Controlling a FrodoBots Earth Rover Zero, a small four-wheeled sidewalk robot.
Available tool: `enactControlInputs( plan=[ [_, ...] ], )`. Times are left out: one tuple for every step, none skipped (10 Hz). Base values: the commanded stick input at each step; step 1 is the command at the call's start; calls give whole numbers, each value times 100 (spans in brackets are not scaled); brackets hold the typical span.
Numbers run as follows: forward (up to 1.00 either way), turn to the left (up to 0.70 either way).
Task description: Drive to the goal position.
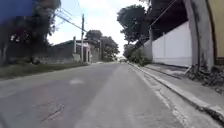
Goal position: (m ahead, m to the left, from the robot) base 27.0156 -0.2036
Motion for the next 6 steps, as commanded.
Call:
enactControlInputs(
  plan=[
    [100,-40],
    [100,-40],
    [100,-32],
    [100,-15],
    [100,0],
    [100,0]
  ],
)
